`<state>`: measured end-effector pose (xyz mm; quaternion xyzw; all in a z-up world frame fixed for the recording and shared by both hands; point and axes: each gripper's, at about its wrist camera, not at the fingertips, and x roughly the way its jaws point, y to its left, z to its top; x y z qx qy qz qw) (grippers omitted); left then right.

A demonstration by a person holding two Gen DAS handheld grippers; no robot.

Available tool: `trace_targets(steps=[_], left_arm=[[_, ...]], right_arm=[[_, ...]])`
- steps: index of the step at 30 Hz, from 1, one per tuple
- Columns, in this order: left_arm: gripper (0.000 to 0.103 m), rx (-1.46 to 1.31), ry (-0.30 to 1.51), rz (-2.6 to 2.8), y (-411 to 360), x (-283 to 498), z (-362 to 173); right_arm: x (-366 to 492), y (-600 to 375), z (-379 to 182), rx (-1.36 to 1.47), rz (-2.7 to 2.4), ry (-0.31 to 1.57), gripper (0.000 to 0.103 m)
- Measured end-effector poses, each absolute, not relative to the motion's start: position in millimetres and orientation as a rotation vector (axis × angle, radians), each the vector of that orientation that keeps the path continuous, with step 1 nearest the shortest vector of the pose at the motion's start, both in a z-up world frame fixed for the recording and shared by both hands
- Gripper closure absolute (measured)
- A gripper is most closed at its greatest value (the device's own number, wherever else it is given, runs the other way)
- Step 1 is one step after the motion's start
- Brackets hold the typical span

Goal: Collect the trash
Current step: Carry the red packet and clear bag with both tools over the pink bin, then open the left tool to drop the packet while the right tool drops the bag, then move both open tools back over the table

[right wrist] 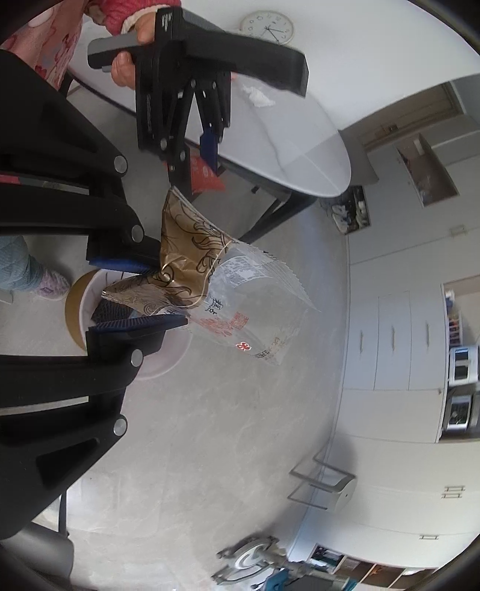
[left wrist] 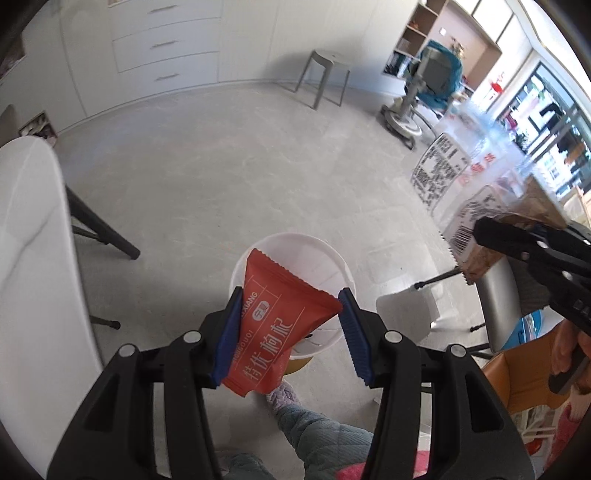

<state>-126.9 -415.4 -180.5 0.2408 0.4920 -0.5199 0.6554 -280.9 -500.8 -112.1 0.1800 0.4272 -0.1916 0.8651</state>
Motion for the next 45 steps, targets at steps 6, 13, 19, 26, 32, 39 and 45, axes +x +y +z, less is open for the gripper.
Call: trace_targets(steps=[6,13,19,26,32,39,45], left_arm=[[0.039,0.613,1.152,-1.207,-464.1,-146.0,-204.5],[0.016,0.6,1.187,-1.139,-472.8,-148.7,-208.6],[0.012,0.548,1.176,-1.053,-460.2,-129.5,-192.2],[0.008,0.501,1.135,-0.975,-426.3,-104.9,-165.9],[0.008,0.49,1.11,-0.91,-395.6,-88.9,-149.7],[0.008,0.452,1.098,-0.847,-347.5,-69.6,-136.8],[0.008,0.403,1.077,-0.81,-309.0,-57.4,-121.7]], right_arm=[[-299.0,-523.6,-122.4,0.399,-0.417,0.903,0.081],[-301.6,-540.7,-132.1,0.437,-0.422,0.903,0.08],[-295.1,-544.9,-145.1,0.453,-0.401,0.915,0.079],[-272.5,-542.7,-186.0,0.481,-0.348,0.988,0.079],[-246.2,-531.5,-226.0,0.483,-0.31,1.084,0.059],[-230.0,-509.7,-222.5,0.489,-0.363,1.098,0.018],[-215.0,-475.8,-157.2,0.387,-0.413,0.989,0.002]])
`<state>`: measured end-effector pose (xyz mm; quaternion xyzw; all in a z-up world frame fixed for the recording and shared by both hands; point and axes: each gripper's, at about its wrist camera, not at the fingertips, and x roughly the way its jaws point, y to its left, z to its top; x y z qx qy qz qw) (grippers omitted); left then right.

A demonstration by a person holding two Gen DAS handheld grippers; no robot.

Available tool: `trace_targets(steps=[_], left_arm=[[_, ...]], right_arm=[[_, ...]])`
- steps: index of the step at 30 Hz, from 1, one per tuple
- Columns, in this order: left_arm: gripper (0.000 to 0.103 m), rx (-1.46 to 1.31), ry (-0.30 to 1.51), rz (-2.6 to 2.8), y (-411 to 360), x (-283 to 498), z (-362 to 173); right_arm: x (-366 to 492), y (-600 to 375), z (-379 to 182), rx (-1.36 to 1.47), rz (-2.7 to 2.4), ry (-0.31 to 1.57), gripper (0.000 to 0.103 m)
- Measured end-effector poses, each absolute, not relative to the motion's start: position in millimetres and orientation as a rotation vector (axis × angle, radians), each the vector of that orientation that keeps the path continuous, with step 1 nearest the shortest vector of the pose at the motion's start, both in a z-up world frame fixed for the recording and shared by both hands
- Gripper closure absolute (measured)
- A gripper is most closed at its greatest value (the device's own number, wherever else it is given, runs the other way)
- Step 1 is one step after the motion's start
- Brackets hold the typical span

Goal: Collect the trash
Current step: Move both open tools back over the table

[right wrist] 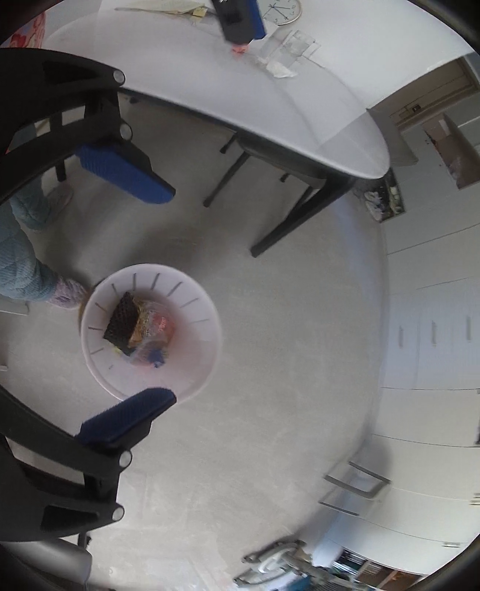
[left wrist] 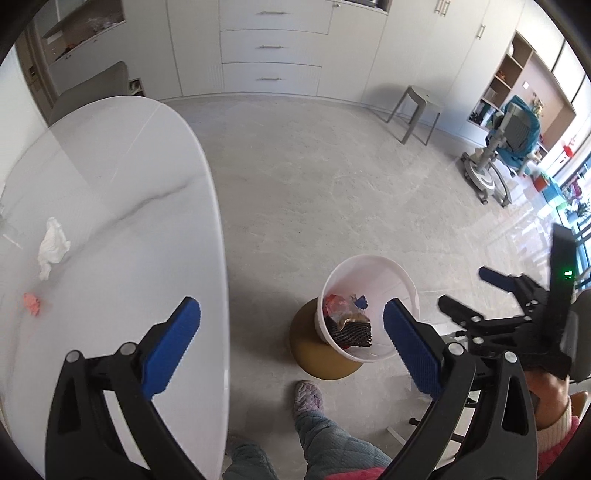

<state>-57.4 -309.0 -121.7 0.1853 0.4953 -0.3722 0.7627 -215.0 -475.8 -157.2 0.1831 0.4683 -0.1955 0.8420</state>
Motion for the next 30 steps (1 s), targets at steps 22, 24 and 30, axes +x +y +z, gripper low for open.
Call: trace_targets(steps=[22,24,30], left_arm=[[0.008,0.117,1.018,-0.317,-79.1,82.3,-99.1],[0.008,0.088,1.023,-0.278,-64.5,97.2,-103.2],[0.008,0.046,1.034,-0.202,-35.7,133.0,-122.9]], right_arm=[[7.1,-309.3,-75.2,0.221,0.014,0.837,0.002],[26.8,-294.6,-76.0,0.207,0.048,0.845,0.002],[94.7,-261.9,-97.5,0.173,0.152,0.9,0.002]])
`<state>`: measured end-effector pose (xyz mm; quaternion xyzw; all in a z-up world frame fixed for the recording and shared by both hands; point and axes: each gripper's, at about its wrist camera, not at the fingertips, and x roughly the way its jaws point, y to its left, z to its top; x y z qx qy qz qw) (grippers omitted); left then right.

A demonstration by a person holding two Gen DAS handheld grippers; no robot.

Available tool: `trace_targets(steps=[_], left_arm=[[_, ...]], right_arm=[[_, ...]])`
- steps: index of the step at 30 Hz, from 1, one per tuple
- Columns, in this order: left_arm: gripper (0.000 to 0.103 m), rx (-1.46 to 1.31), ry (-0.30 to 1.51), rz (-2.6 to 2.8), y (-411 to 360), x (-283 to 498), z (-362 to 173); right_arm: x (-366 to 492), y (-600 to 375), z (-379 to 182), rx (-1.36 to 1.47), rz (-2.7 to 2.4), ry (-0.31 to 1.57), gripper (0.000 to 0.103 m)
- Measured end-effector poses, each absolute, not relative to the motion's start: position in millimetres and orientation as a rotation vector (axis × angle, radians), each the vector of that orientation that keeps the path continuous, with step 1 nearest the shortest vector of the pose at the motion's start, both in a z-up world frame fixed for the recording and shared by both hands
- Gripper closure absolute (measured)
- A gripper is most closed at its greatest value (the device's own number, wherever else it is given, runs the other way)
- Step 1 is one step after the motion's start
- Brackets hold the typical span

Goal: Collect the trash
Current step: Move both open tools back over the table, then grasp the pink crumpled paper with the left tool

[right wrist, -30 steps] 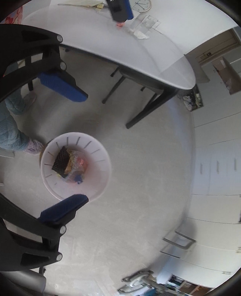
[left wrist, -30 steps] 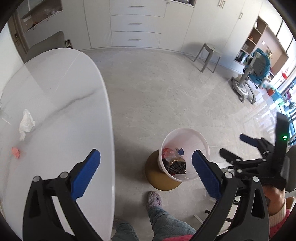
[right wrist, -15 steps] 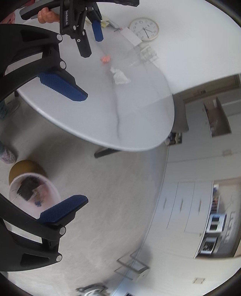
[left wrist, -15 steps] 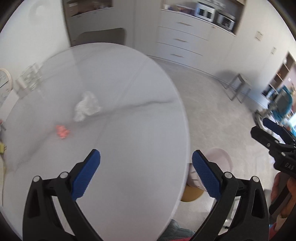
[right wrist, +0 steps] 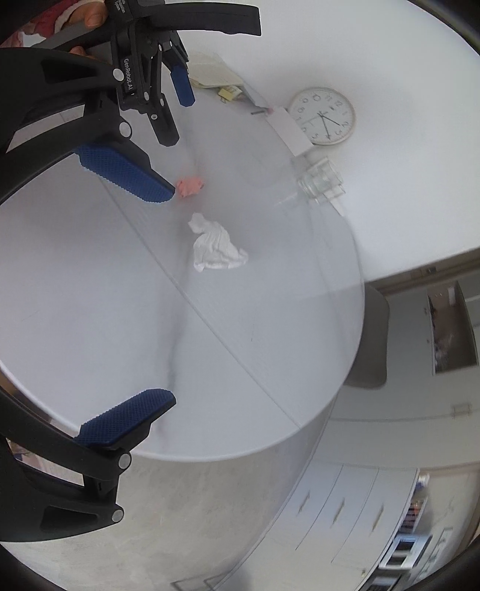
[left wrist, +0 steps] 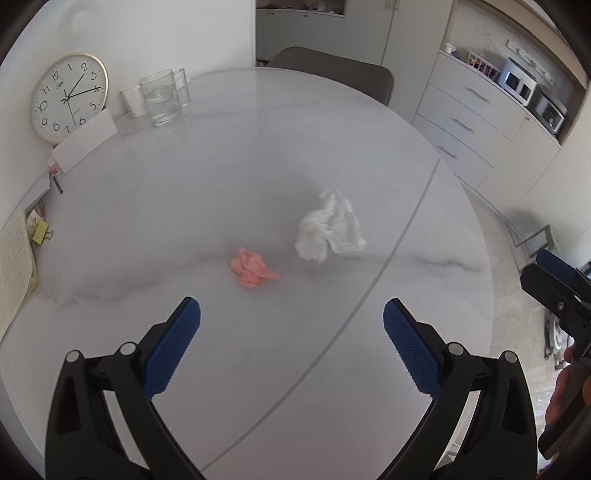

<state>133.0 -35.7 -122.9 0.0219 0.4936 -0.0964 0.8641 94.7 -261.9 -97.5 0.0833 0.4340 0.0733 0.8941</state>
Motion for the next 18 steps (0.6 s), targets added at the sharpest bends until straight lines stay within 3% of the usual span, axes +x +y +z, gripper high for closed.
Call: trace_targets(steps=[7,14,18], left_arm=[[0.009,-0.006,1.07,-0.18,-19.8,177.2,-161.8],[0.032,-0.012,1.155,-0.154,-22.4,214.1,-207.4],[0.037,-0.016,1.189,-0.128,-21.4,225.5,-225.1]], right_arm=[[168.7,-224.3,-136.7,0.088,0.249,0.977,0.002],[206.2,-208.4,-163.4,0.062,0.267,1.015,0.002],[215.3,-207.5,-174.2,0.07,0.275,1.036,0.002]])
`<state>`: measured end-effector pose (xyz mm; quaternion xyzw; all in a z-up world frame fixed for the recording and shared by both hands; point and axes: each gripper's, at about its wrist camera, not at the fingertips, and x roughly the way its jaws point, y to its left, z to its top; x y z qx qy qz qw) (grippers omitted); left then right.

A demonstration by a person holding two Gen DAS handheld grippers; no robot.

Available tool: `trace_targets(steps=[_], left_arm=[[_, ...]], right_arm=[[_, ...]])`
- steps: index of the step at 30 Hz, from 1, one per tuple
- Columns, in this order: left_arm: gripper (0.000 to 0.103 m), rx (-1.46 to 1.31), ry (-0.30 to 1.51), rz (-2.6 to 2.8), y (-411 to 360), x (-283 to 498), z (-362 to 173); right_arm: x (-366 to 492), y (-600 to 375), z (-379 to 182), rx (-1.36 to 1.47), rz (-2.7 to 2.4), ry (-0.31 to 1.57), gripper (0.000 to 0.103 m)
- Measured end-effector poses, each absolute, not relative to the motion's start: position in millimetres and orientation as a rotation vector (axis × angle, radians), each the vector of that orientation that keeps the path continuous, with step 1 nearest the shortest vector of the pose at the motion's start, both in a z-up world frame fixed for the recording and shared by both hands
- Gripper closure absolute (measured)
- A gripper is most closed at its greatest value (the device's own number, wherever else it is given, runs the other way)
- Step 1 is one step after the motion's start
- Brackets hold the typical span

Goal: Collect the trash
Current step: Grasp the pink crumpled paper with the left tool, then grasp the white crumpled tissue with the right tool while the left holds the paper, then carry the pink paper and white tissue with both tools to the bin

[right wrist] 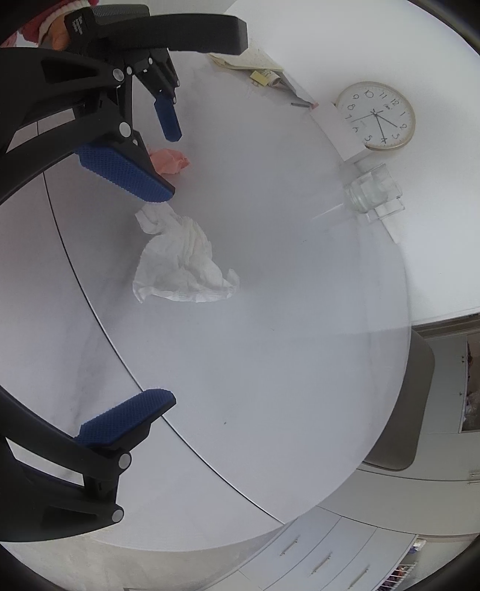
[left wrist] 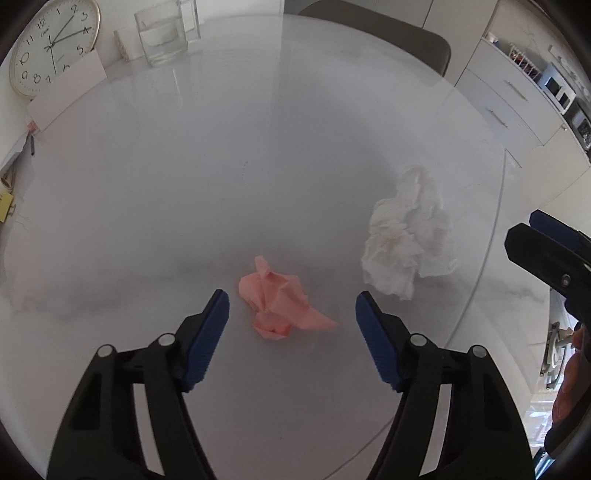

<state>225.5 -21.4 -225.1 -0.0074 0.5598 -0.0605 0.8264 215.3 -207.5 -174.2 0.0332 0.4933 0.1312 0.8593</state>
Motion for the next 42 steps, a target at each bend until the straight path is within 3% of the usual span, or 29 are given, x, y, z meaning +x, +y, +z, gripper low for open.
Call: trace_targets(steps=[8,21,22,24,25,27,29,42], left_arm=[[0.07,-0.003,1.2,-0.121,-21.1,231.5,-234.6],[0.072,0.008,1.155,-0.099,-0.7,213.9,-204.7],[0.072,0.006,1.15,-0.097,1.5,212.9,-201.7],[0.072,0.0,1.146,-0.097,4.9,210.8,-197.4],[0.072,0.0,1.144,-0.095,7.0,209.2,-195.1],[0.072,0.003,1.139,-0.096,7.2,208.2,-192.2],[0.072,0.014,1.129,-0.096,6.7,207.0,-189.4],[0.072,0.053,1.088,-0.202,-26.4,175.5,-155.9]], right_arm=[[222.6,-195.1,-188.6,0.04,0.295,1.057,0.002],[244.2,-145.9,-218.1,-0.061,0.312,1.091,0.003],[244.9,-140.7,-221.3,-0.085,0.312,1.094,0.005],[245.9,-135.3,-225.7,-0.104,0.318,1.108,0.022],[246.7,-134.2,-228.2,-0.101,0.324,1.121,0.037],[245.6,-133.2,-227.3,-0.11,0.313,1.114,0.051],[245.4,-134.3,-225.8,-0.106,0.314,1.12,0.078],[183.3,-185.5,-171.8,-0.01,0.243,1.049,0.082]])
